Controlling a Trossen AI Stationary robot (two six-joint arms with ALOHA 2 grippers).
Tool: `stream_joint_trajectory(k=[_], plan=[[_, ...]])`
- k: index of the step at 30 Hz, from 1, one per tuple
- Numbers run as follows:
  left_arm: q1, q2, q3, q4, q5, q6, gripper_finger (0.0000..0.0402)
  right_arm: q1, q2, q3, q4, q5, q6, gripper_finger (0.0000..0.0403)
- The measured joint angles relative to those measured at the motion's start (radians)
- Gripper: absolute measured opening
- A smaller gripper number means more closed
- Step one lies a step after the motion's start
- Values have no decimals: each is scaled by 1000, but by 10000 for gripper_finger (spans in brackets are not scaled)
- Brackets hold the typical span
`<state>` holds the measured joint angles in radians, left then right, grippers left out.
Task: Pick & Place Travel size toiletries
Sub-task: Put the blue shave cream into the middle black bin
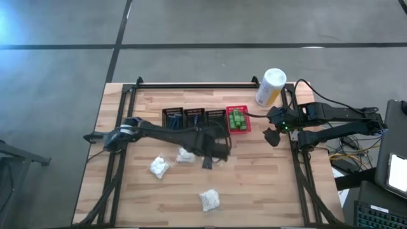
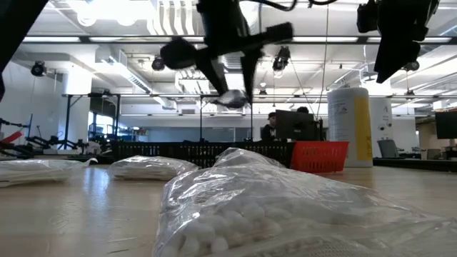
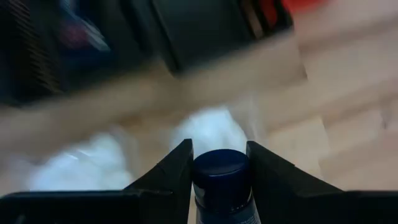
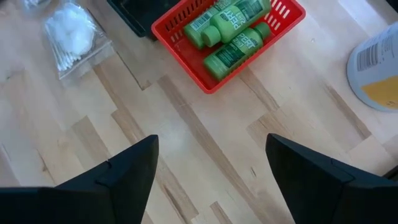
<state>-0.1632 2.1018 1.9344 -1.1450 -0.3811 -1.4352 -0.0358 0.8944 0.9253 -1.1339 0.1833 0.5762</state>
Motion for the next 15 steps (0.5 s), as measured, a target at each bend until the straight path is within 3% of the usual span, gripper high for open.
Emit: stream_joint_trajectory(k=[7,15], plan=[[140,-109,-25,-186,-75,139,129,-2,9,0,18,2,19,315],[337,-131,-68,-108,-92,386,129,-2,46,0,22,2,91,331]])
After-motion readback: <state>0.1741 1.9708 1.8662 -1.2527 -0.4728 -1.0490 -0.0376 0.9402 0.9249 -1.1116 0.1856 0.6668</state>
